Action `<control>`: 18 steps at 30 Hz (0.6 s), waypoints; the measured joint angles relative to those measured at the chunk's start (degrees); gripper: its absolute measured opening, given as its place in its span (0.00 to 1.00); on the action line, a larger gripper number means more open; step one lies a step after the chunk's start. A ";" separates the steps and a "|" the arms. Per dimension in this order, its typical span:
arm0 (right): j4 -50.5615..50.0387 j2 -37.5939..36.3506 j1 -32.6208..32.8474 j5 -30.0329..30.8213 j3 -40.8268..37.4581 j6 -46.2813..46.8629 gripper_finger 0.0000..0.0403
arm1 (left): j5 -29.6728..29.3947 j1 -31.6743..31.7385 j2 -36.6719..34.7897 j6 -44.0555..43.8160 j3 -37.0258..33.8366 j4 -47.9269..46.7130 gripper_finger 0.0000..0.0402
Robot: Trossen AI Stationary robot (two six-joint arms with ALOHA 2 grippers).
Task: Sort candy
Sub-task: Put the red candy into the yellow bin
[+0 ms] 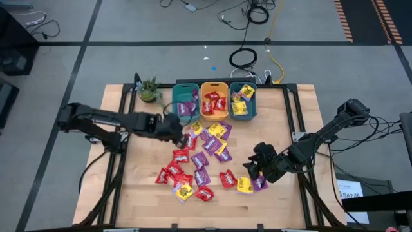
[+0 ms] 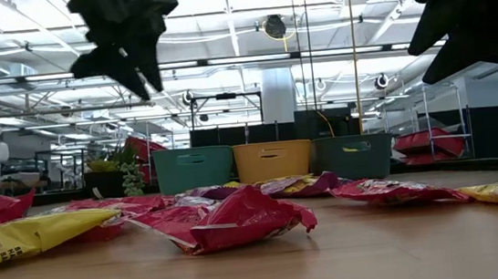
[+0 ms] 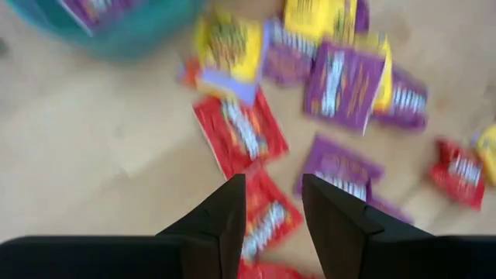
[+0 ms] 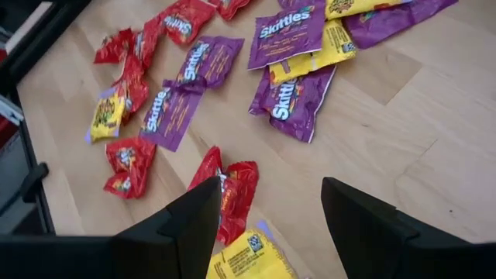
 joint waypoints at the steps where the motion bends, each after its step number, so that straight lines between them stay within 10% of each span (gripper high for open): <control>1: 0.02 0.00 0.00 -0.01 0.00 -0.48 0.53 | 1.01 -0.83 0.65 -0.73 -0.50 0.40 0.34; 18: 2.57 0.00 0.17 -1.54 0.04 -3.01 0.53 | 14.77 -4.42 23.24 -7.72 -1.83 7.37 0.34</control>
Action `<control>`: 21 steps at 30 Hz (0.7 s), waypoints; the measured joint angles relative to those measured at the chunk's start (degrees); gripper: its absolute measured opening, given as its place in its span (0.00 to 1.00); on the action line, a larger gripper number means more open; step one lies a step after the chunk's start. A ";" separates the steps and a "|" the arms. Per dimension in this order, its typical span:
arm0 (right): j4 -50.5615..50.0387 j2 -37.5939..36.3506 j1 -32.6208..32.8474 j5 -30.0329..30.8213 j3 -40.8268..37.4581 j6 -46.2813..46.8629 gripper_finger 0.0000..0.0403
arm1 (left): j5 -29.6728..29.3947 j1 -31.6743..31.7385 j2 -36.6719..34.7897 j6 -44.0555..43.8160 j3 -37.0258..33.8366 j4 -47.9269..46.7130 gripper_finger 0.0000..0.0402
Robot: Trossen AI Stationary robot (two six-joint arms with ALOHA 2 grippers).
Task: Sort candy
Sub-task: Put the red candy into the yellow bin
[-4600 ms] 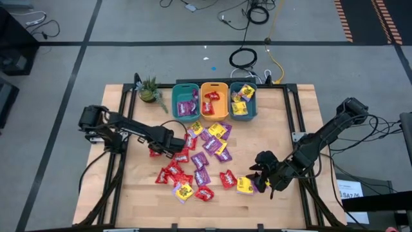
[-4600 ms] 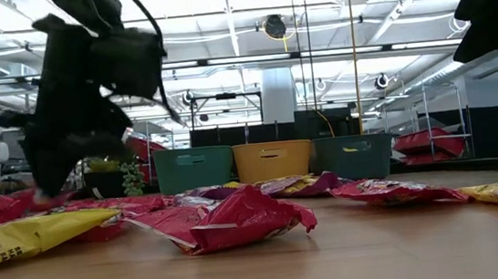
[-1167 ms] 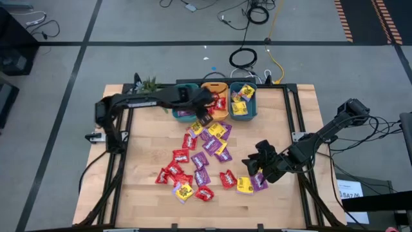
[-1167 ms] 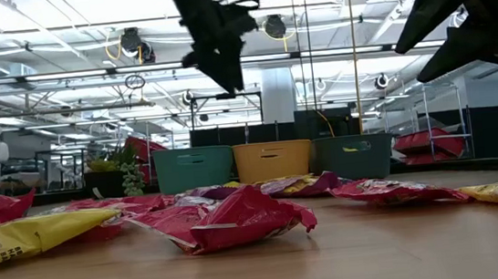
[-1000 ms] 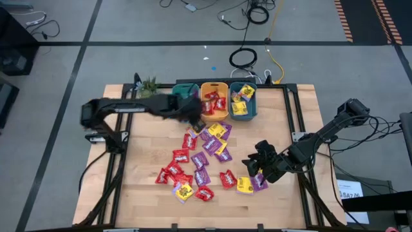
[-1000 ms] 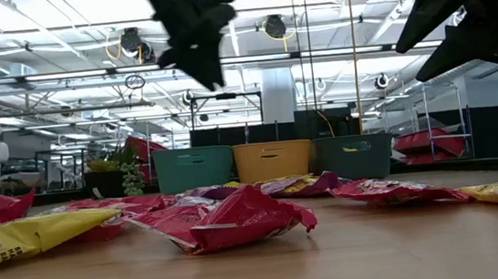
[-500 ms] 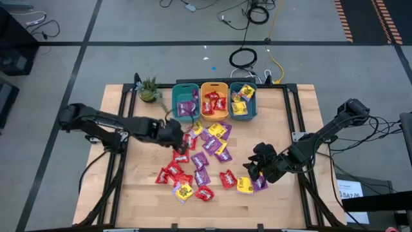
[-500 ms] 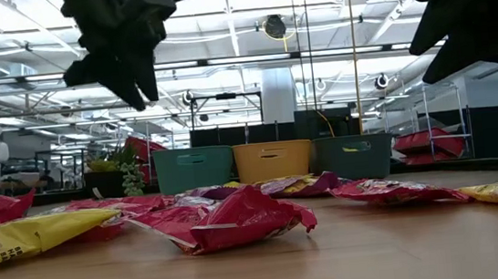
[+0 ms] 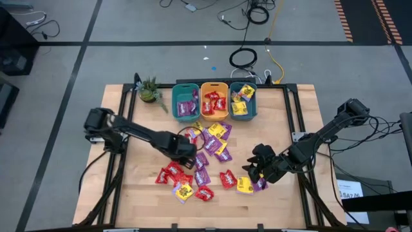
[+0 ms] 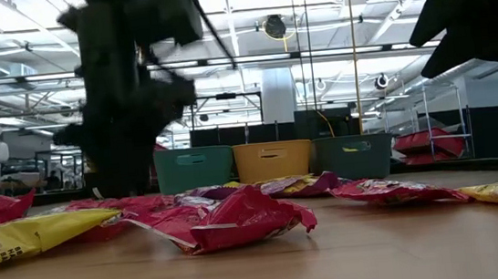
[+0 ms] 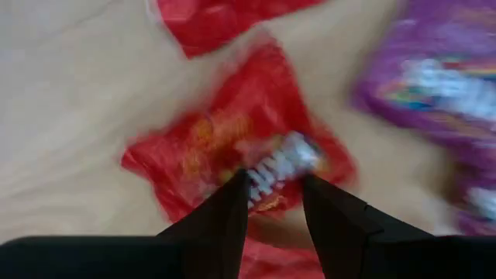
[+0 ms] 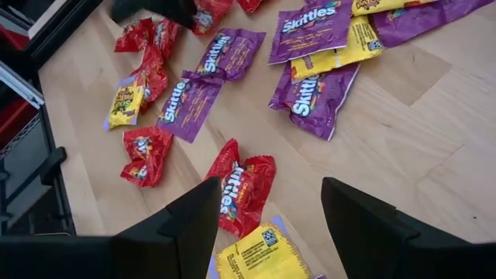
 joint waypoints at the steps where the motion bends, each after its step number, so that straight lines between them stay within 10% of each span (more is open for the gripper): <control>1: 0.01 0.00 0.00 0.00 0.00 -0.02 0.53 | 0.13 0.01 1.52 -0.02 -0.03 -0.11 0.34; 9: 0.45 0.00 0.07 0.01 0.01 -0.02 0.53 | 1.57 -0.23 6.42 0.34 0.61 -0.64 0.27; 13: 0.50 0.00 0.12 0.03 0.02 -0.41 0.53 | -0.96 -0.37 3.07 0.01 1.00 -2.94 0.06; 21: 0.79 0.00 0.11 0.29 0.01 -1.59 0.53 | -2.58 -0.10 -6.91 -0.05 0.83 -7.14 0.04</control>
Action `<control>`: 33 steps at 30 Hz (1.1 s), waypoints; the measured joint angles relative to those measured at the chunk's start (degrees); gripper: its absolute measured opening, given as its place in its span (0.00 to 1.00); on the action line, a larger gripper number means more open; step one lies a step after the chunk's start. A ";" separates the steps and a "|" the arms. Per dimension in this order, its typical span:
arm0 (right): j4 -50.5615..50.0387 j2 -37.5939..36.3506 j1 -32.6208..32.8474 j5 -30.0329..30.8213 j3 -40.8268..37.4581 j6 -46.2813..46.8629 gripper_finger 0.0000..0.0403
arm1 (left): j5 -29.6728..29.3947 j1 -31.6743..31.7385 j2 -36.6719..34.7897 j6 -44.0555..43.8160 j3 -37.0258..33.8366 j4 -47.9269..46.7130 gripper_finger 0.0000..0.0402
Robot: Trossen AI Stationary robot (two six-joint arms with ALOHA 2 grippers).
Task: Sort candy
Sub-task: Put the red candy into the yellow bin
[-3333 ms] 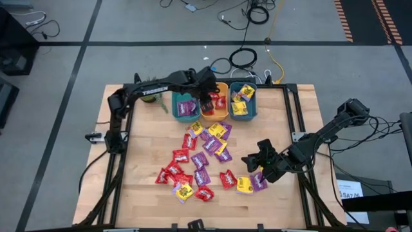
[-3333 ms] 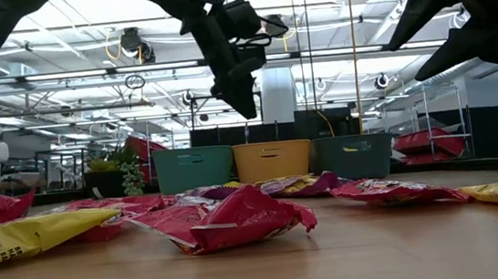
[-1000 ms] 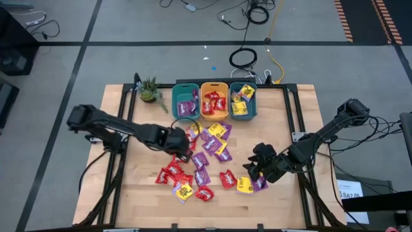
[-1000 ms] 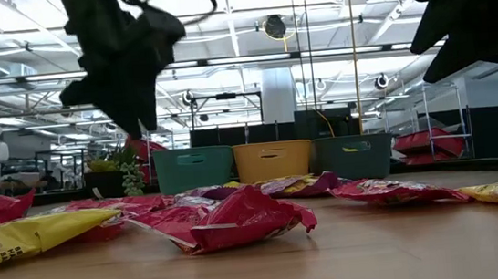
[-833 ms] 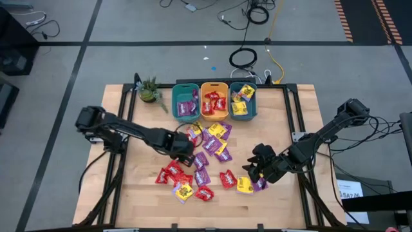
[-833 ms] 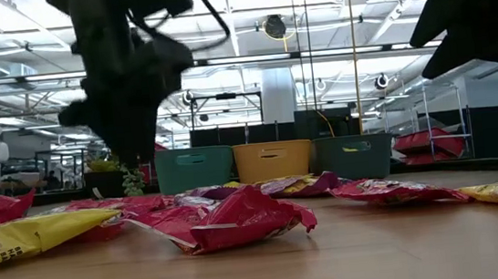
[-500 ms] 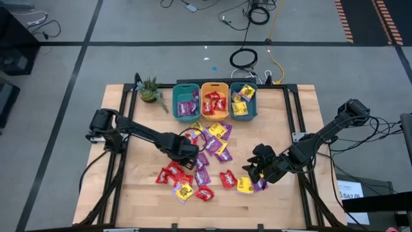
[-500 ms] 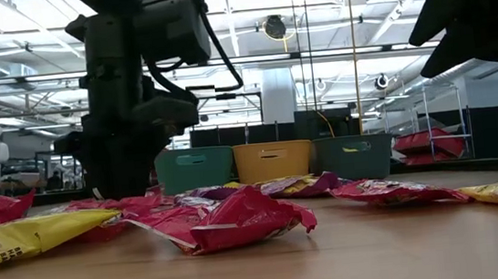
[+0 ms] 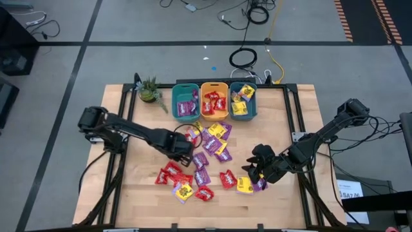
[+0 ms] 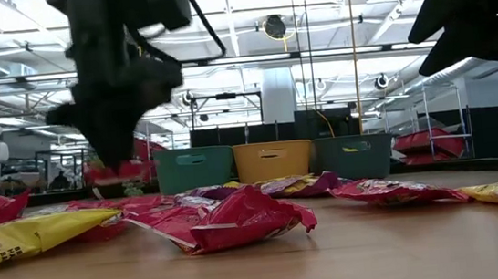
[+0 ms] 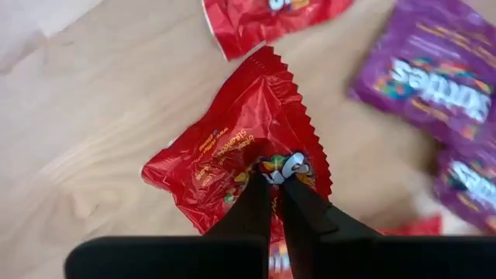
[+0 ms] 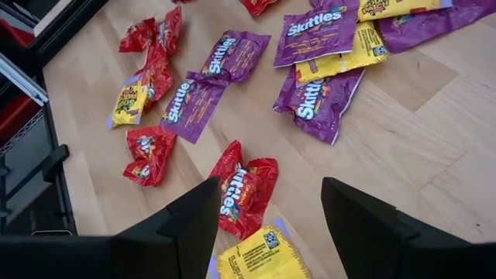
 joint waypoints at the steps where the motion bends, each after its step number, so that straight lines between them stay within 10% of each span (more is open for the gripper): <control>1: 0.01 0.00 -0.01 0.02 -0.01 -0.12 0.53 | 0.01 -0.03 -1.17 0.01 0.02 0.00 0.04; 15: 0.41 0.00 -1.63 0.39 -0.01 2.10 0.53 | -4.21 16.00 -9.54 24.62 13.81 2.67 0.04; 25: 0.46 0.00 -3.73 2.35 -0.01 11.39 0.53 | 12.89 35.27 6.73 48.04 28.86 7.54 0.04; 33: 0.44 0.00 -4.73 7.17 -0.01 16.79 0.53 | 14.41 39.49 20.84 54.74 41.84 7.19 0.12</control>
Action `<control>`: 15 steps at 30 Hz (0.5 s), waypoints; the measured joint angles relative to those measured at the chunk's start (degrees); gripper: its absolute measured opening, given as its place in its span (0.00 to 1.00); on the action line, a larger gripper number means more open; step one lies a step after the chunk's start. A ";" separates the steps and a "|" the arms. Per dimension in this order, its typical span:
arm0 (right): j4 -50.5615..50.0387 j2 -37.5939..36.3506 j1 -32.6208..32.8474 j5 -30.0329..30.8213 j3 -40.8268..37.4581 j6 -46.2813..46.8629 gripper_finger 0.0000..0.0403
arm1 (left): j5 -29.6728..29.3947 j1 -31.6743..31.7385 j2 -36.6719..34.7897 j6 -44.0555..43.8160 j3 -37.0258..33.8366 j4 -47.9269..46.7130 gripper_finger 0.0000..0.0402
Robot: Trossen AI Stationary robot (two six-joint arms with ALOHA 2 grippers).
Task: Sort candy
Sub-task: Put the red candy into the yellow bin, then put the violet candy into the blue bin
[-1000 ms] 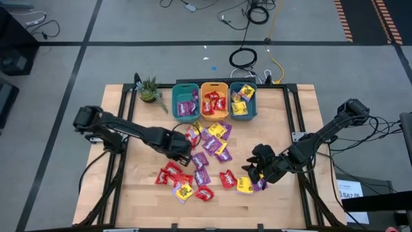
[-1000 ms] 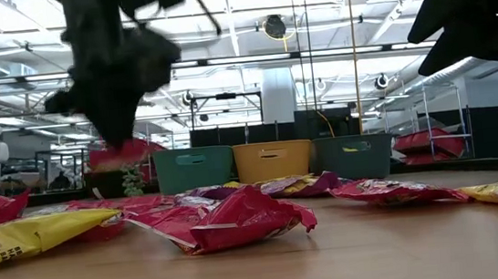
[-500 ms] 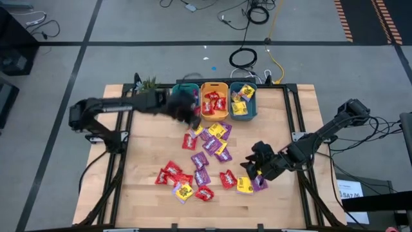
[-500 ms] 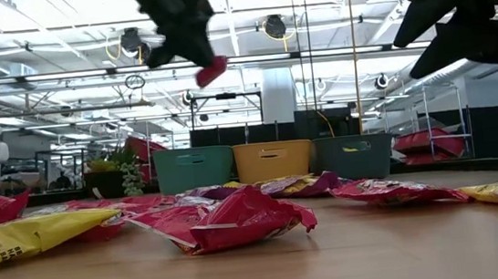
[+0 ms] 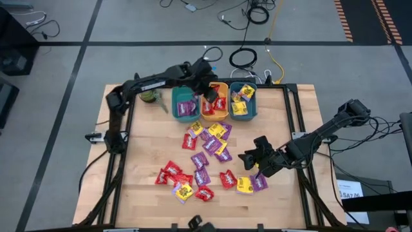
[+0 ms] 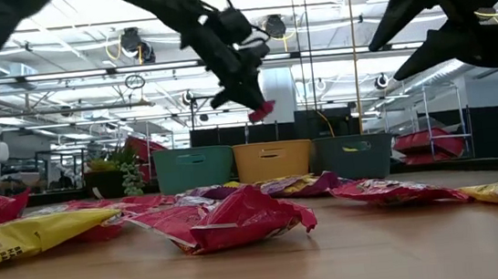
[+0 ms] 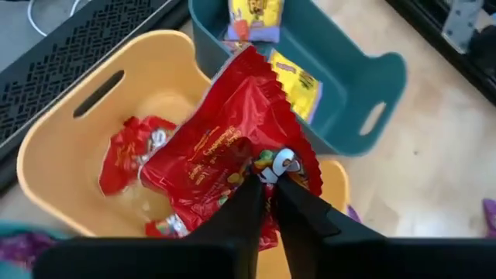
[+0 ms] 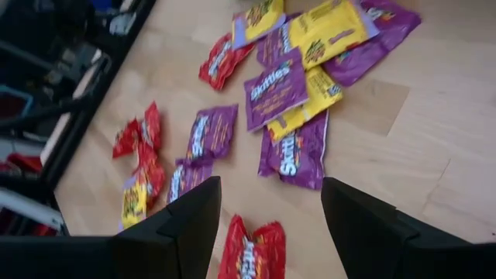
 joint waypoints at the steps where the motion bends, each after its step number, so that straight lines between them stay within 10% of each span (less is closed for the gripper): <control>1: 0.00 0.00 -0.10 0.53 0.00 0.47 0.53 | 0.08 0.27 1.00 0.62 0.99 -0.42 0.14; 15: 0.00 0.00 -3.10 0.86 0.00 1.74 0.53 | 0.27 2.31 3.13 6.00 3.86 -4.56 0.26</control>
